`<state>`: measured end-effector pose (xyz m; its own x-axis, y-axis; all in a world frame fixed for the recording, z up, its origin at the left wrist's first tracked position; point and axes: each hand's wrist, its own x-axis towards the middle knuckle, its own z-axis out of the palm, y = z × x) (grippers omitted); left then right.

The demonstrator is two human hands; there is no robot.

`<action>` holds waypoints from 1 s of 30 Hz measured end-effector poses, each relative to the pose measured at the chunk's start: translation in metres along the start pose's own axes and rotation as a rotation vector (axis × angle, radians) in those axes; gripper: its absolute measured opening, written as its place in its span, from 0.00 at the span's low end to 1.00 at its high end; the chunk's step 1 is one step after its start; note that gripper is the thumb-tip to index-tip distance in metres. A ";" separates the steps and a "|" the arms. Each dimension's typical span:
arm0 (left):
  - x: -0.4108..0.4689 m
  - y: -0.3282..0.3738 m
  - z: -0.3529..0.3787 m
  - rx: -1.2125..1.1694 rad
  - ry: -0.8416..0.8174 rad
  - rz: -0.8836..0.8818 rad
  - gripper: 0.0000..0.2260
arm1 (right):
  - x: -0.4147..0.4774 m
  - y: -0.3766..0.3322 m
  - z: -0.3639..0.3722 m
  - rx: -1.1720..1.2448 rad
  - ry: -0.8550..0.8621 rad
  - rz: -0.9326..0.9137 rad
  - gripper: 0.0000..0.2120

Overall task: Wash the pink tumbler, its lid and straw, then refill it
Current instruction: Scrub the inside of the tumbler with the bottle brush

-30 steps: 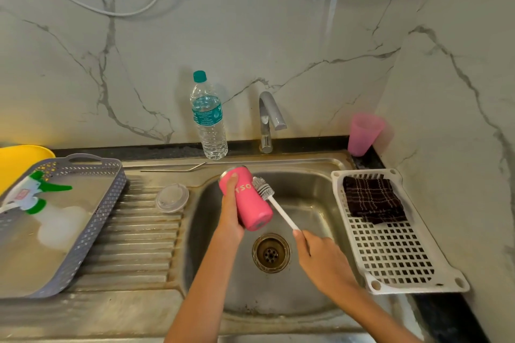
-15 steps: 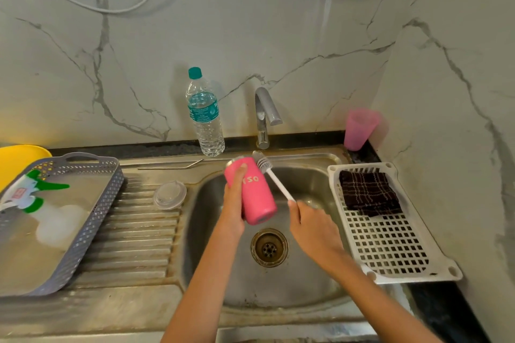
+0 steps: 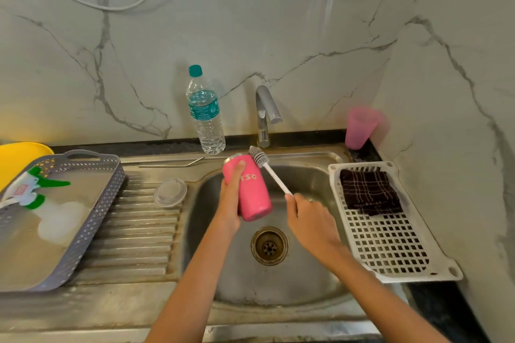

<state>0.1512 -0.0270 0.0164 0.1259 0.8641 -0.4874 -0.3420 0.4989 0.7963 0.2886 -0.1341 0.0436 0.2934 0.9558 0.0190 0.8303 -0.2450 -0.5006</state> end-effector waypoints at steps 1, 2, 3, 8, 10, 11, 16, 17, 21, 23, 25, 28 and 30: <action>0.003 0.006 -0.001 -0.063 0.029 -0.006 0.33 | -0.002 0.000 0.001 -0.010 -0.004 -0.016 0.21; 0.007 0.012 -0.002 -0.136 0.069 -0.006 0.35 | -0.008 0.000 0.004 -0.026 -0.016 -0.035 0.21; 0.011 0.019 -0.005 -0.192 0.101 -0.008 0.37 | -0.016 0.000 0.006 -0.039 -0.032 -0.052 0.22; 0.008 0.015 -0.004 -0.011 0.006 -0.039 0.33 | -0.006 -0.004 -0.001 0.017 -0.019 -0.010 0.20; 0.006 0.008 0.000 0.037 -0.057 -0.051 0.32 | 0.011 -0.007 -0.005 0.011 -0.010 0.013 0.20; 0.006 0.009 0.002 0.026 -0.051 -0.046 0.33 | 0.014 -0.008 -0.006 0.001 -0.006 0.009 0.20; 0.019 0.024 -0.007 -0.166 0.108 0.000 0.35 | -0.020 -0.004 0.002 -0.053 -0.057 -0.066 0.21; 0.020 0.024 -0.008 -0.135 0.117 0.037 0.36 | -0.024 -0.003 0.001 -0.040 -0.063 -0.068 0.20; 0.007 0.005 0.003 0.089 0.020 0.137 0.35 | 0.008 -0.007 -0.008 -0.020 -0.011 -0.002 0.19; 0.005 -0.002 0.010 0.157 0.024 0.162 0.38 | 0.021 -0.008 -0.011 -0.005 0.017 0.019 0.20; 0.011 0.004 0.010 0.084 0.091 0.158 0.36 | 0.015 -0.006 -0.010 -0.031 0.008 -0.012 0.20; 0.024 0.023 0.002 -0.070 0.222 0.142 0.35 | -0.021 -0.001 -0.004 -0.057 -0.051 -0.070 0.20; 0.027 0.024 -0.002 -0.033 0.235 0.154 0.37 | -0.032 0.002 -0.001 -0.039 -0.054 -0.069 0.19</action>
<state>0.1444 0.0085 0.0214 -0.1475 0.8885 -0.4345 -0.3714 0.3574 0.8569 0.2814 -0.1657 0.0430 0.2099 0.9777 0.0050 0.8659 -0.1835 -0.4653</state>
